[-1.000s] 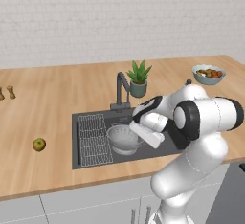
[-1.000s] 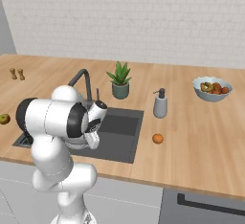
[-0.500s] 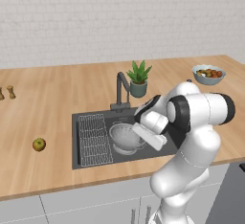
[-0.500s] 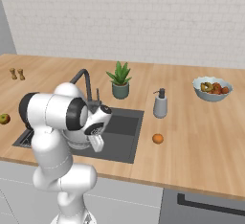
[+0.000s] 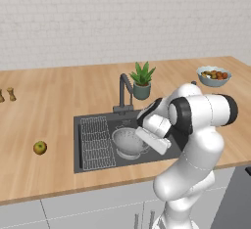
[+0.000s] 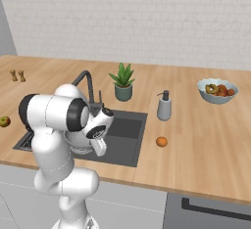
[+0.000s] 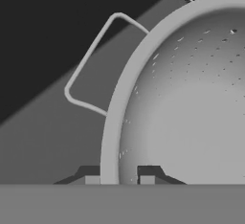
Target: Put the colander in the sink, put the apple, tangerine in the colander, and turn on the sink faucet and pour water over the colander.
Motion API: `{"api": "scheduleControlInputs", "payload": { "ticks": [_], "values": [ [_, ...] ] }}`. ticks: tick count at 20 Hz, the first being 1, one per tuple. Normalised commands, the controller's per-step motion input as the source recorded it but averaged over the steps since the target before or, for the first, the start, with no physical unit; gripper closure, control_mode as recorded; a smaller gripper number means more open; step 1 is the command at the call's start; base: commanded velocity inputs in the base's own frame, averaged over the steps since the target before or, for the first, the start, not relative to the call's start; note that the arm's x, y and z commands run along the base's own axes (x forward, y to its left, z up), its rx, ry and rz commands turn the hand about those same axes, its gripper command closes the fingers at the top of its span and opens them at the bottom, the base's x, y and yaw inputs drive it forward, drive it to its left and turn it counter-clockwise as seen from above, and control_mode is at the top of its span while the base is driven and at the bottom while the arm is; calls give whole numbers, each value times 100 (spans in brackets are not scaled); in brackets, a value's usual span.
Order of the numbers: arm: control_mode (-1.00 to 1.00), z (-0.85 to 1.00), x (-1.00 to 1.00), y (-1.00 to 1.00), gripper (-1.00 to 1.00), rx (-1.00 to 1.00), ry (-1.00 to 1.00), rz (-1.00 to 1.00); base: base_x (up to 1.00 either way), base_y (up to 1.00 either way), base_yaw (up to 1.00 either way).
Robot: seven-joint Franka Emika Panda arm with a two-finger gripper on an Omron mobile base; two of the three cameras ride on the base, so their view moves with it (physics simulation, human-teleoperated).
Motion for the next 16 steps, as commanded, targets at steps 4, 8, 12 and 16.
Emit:
{"api": "scheduleControlInputs", "payload": {
  "ticks": [4, 8, 12, 16],
  "values": [
    [-100, -13, 0, 3, 100, -7, 6, 0, 0, 0, 0],
    [-100, -21, 0, 0, 100, -6, 3, 0, 0, 0, 0],
    [-100, -21, 0, 1, 100, -4, 4, 0, 0, 0, 0],
    [-100, -18, 4, 2, 100, -1, 2, 0, 0, 0, 0]
  ]
}}
